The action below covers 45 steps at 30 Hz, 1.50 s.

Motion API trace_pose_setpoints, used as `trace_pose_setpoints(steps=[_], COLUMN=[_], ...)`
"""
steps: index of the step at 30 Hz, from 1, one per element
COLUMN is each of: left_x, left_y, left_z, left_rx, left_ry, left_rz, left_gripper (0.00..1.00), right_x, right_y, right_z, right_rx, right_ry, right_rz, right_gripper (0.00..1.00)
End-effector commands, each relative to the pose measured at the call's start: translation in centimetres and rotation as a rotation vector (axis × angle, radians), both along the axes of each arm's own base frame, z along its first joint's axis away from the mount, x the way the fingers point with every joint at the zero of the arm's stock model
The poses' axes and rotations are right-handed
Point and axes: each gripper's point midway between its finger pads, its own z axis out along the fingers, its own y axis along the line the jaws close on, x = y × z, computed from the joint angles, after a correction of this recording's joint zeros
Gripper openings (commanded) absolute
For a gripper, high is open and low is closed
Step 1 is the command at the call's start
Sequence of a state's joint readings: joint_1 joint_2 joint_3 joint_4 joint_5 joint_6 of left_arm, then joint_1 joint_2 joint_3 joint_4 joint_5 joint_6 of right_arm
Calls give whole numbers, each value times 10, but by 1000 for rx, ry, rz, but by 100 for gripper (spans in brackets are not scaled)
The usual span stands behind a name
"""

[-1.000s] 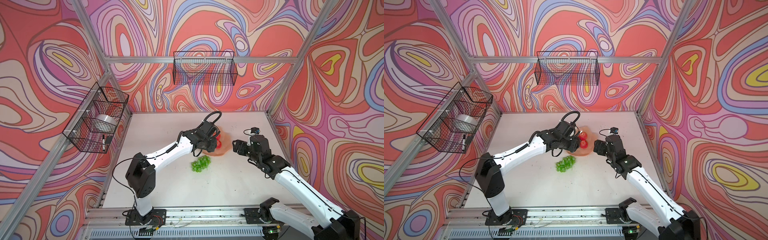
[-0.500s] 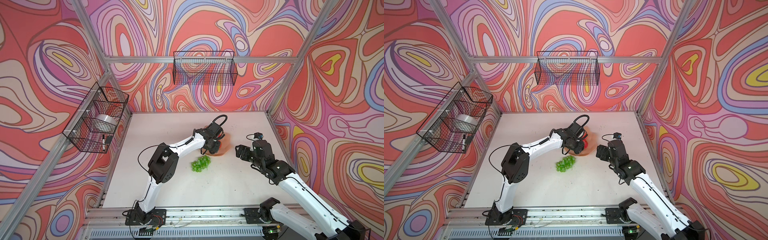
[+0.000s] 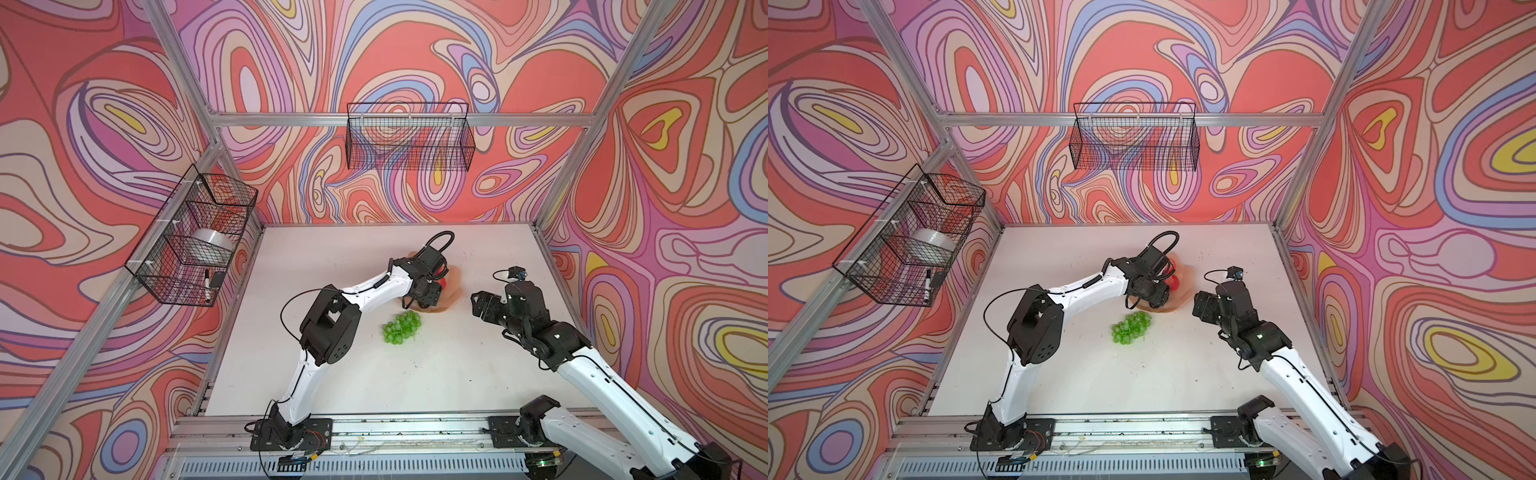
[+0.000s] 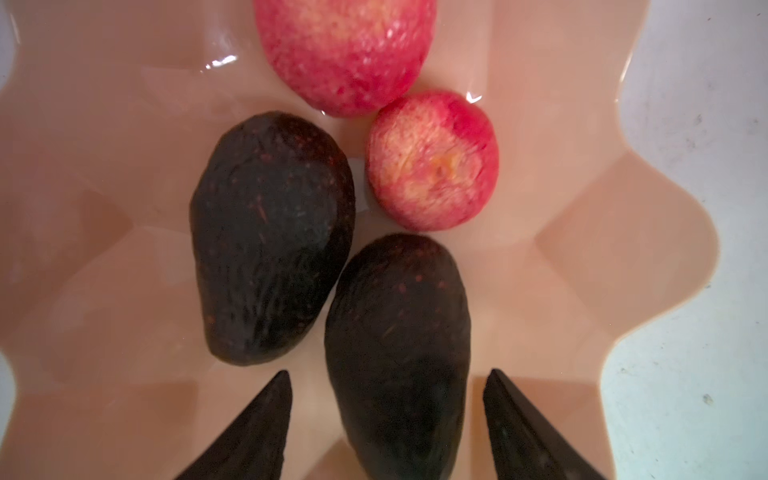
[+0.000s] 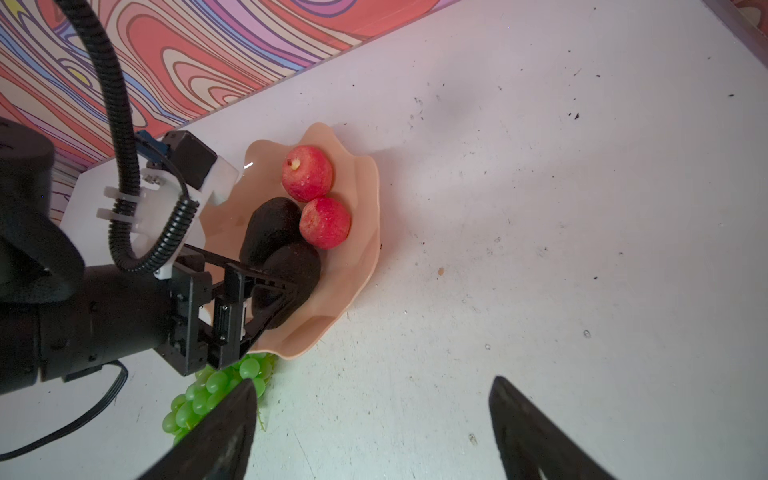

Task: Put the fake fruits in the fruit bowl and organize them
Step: 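Grasp the green grapes with the right gripper while the left gripper withdraws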

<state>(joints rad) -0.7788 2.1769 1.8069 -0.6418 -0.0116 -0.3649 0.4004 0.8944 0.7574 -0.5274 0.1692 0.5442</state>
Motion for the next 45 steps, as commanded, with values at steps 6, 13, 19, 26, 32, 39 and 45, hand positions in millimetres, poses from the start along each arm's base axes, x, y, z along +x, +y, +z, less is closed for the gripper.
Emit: trace_pose_setpoints(steps=[6,13,19,26,32,39,45], left_x=[10,3,-26,-60,-88,-104,-107], left_y=[12,72,165,263,303,319,320], left_z=[74,175,212,188,171,173,178], left_rx=[-116,-234,-207,-179,-171,-173,-195], left_ry=[-119,-437,-698,-696,-679,-696,-711], left_rz=[65,210,394,613,684,710,710], left_gripper=[76,80,90,96,96,97,98], right_x=[1,0,-22,-32,-23,-3,5], right_y=[-3,31,89,160,193,215,222], right_z=[1,-20,-43,-74,-100,-110,-124], right_rx=[-22,71,51,80,145,135,134], right_ry=[15,101,141,176,201,197,212], right_rz=[-6,72,122,151,124,97,58], right_gripper=[88,82,83,89,93,94,94])
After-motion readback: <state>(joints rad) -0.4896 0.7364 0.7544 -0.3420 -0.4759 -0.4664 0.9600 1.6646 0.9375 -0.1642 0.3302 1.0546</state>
